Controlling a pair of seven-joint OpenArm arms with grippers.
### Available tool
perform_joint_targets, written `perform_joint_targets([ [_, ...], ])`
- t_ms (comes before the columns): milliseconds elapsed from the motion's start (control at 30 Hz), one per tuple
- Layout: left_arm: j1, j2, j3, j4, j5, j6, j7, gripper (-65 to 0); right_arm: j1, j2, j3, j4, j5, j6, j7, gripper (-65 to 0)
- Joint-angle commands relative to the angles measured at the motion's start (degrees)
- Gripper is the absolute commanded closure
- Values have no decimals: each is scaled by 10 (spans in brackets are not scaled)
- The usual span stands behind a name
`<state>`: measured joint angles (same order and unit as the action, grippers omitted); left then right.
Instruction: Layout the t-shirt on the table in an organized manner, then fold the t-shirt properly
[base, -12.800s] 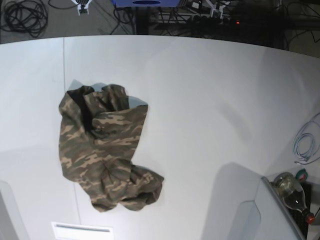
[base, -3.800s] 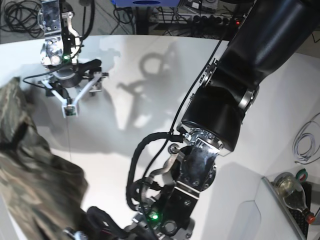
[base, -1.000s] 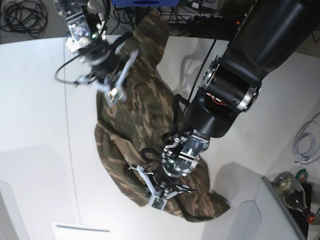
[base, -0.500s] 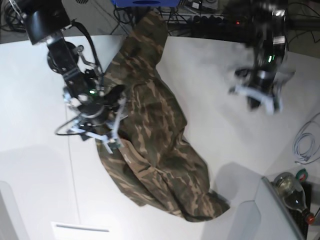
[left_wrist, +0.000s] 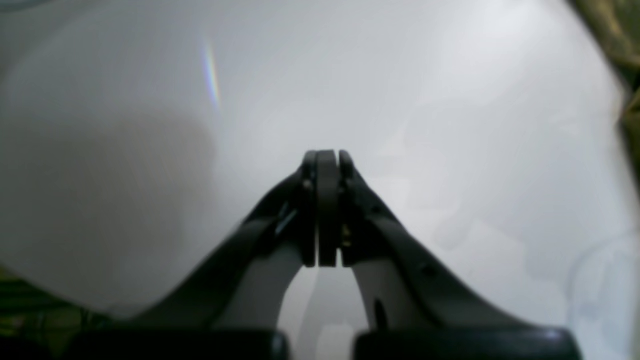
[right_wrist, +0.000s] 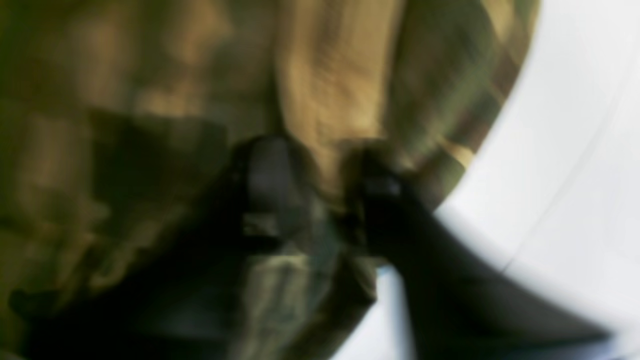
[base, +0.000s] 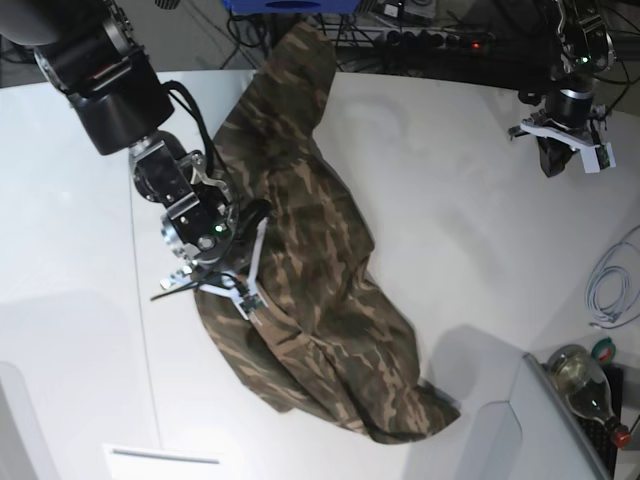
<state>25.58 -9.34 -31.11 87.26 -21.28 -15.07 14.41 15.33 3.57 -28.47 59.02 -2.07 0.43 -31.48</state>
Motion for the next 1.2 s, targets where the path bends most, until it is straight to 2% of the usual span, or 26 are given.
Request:
perform_joint_targets([
  [0, 4, -6, -5, 5, -2, 0, -11, 0, 10, -5, 1, 26, -2, -3, 8, 0],
  [67, 4, -6, -4, 5, -2, 0, -11, 0, -8, -5, -2, 91, -2, -3, -33, -17],
  [100, 4, -6, 1, 5, -2, -1, -11, 0, -16, -6, -3, 127, -2, -3, -53, -3],
  [267, 10, -9, 88, 10, -1, -1, -11, 0, -35, -29, -5, 321, 0, 6, -156, -2],
  [333, 13, -22, 142, 14, -1, -1, -12, 0, -32, -42, -27, 362, -2, 6, -174, -2],
  [433, 16, -53, 252, 17, -1, -2, -13, 0, -25, -44, -58, 377, -2, 4, -172, -2],
  [633, -4, -145, 479, 53, -1, -2, -14, 0, -31, -42, -73, 396, -2, 4, -91, -2],
  [767, -12, -208, 571, 108, -1, -2, -12, 0, 7, -42, -73, 381, -2, 4, -79, -2],
  [867, -9, -240, 606, 158, -1, -2, -11, 0, 34, -41, -70, 360, -3, 4, -68, -2],
  [933, -7, -249, 620, 183, -4, -2, -11, 0, 41, -38, -70, 355, -3, 4, -66, -2],
  [1067, -28, -243, 661, 214, -3, -2, -12, 0, 40, -39, -74, 356, -3, 4, -65, -2],
  [1167, -72, -188, 676, 178, -2, 1, -11, 0, 33, -39, -88, 369, -3, 4, -65, -2],
])
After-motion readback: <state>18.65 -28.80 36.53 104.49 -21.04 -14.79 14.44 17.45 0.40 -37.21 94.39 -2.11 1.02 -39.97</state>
